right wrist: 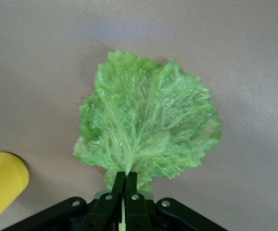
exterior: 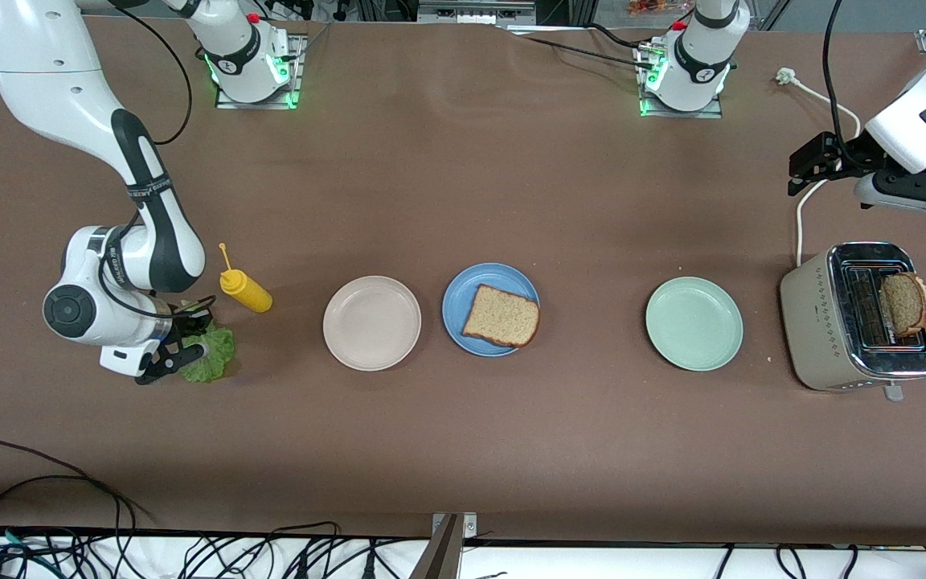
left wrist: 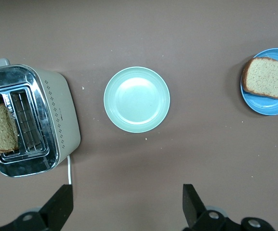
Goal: Make sandwich in blue plate with both arms
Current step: 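Lift the lettuce with the right gripper and carry it over the bread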
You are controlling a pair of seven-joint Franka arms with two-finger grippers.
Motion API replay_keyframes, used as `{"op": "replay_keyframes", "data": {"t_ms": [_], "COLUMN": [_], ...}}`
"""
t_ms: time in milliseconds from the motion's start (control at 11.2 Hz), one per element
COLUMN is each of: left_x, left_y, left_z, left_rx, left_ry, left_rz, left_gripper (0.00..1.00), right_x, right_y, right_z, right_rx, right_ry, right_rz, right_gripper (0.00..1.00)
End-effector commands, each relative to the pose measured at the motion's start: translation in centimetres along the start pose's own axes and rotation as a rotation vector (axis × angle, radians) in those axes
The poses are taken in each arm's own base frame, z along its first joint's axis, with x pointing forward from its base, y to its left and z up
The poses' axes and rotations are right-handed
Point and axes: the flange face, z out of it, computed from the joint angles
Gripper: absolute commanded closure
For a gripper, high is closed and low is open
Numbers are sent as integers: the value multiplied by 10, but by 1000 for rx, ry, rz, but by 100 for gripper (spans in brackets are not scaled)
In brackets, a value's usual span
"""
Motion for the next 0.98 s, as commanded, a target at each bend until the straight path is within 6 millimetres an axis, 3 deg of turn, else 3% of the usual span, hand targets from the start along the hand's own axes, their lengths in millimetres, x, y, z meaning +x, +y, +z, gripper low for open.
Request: {"op": "replay_keyframes", "data": {"t_ms": [0,444,711,889], "left_x": [-1,-2,-1,-1], "left_y": [0,0,0,-1], "left_z": [-1,-1,-1,-1], "left_rx": [19,21,21,19], "left_ry": [-4,-4,-4,-4], "left_rz": [-5,-3,-5,-5], "left_gripper": [0,0,0,0], "right_x": [8,7,3,-1], "right_y": [5,11,3,-12], "right_z": [-20,-102,-140,-173], "right_rx": [5,7,25,64], "right_ry": [33,29,76,104], "right_rz": [0,8,17,26], "right_gripper": [100,100,100,100]}}
